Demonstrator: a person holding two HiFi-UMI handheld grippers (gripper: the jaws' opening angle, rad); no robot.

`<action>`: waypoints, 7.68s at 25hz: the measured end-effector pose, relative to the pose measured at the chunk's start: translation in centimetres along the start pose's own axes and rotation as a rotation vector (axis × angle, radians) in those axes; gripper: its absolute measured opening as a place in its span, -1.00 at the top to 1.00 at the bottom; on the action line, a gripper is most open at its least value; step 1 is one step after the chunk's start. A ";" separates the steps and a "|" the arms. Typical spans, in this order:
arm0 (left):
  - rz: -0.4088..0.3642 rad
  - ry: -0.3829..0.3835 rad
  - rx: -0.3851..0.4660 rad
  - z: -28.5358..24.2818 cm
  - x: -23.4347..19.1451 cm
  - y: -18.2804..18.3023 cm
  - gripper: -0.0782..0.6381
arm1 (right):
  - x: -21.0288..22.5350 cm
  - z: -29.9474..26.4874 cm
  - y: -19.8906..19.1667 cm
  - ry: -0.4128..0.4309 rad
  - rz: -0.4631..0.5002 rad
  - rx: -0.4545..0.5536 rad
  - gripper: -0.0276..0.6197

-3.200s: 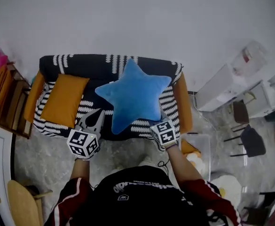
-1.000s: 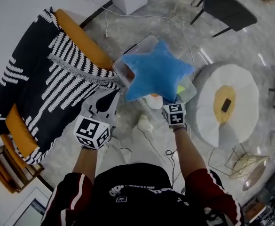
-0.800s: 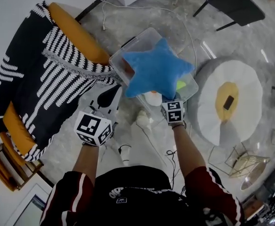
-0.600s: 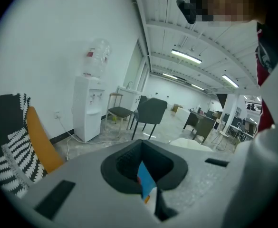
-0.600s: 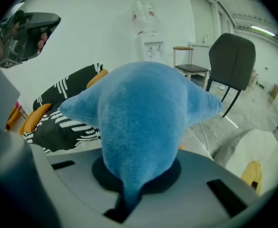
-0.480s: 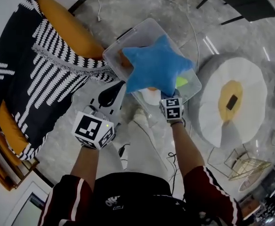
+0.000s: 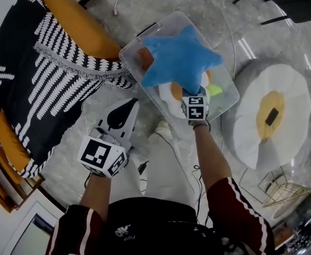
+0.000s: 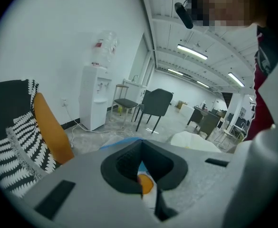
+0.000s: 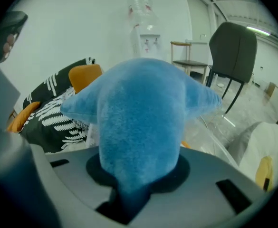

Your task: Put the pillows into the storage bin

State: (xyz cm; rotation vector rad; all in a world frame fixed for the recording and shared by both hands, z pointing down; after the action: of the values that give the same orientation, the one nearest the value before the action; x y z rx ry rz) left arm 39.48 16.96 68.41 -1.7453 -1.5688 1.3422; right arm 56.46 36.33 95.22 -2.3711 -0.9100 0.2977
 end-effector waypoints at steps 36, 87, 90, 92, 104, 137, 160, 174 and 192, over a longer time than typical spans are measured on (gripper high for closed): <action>0.095 0.153 0.295 34.5 -2.6 8.6 0.78 | -12.6 25.6 15.1 -0.141 0.039 0.150 0.10; 0.265 1.149 0.692 98.0 0.0 -16.5 0.78 | -85.1 45.4 18.9 0.784 0.790 0.424 0.07; 0.275 1.167 0.704 99.0 0.2 -17.4 0.78 | -87.3 45.5 18.7 0.806 0.808 0.422 0.06; 0.276 1.180 0.704 99.7 0.2 -17.8 0.78 | -89.0 45.4 18.6 0.822 0.817 0.420 0.06; 0.298 1.294 0.711 103.4 0.6 -19.8 0.78 | -99.2 44.6 17.0 0.950 0.919 0.381 0.05; 0.544 1.266 0.476 103.6 -22.4 -22.0 0.78 | -121.9 18.4 10.4 0.957 0.870 -0.116 -0.02; 0.810 1.127 0.403 96.4 -28.1 -30.6 0.78 | -126.1 3.4 -2.0 1.044 0.426 -0.578 -0.31; 0.847 1.131 0.416 96.3 -26.9 -31.7 0.78 | -128.4 3.3 -3.5 1.074 0.282 -0.626 -0.33; 0.713 1.255 0.528 101.2 -20.1 -27.4 0.78 | -130.6 14.2 6.8 0.991 0.690 -0.324 0.58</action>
State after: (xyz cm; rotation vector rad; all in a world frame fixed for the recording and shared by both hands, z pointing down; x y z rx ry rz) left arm -58.79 -22.22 54.15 -2.1025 0.0861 0.4801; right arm -42.51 -48.98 79.91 -2.5581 0.3514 -0.7739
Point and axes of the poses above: the fingertips, and each gripper's own axes: z backward along the fingers, x to its right, y out of its top, the point moved 9 cm from there along z, backward along the fingers, and after that the axes turned 7 degrees about -y, right-handed, at the moved point
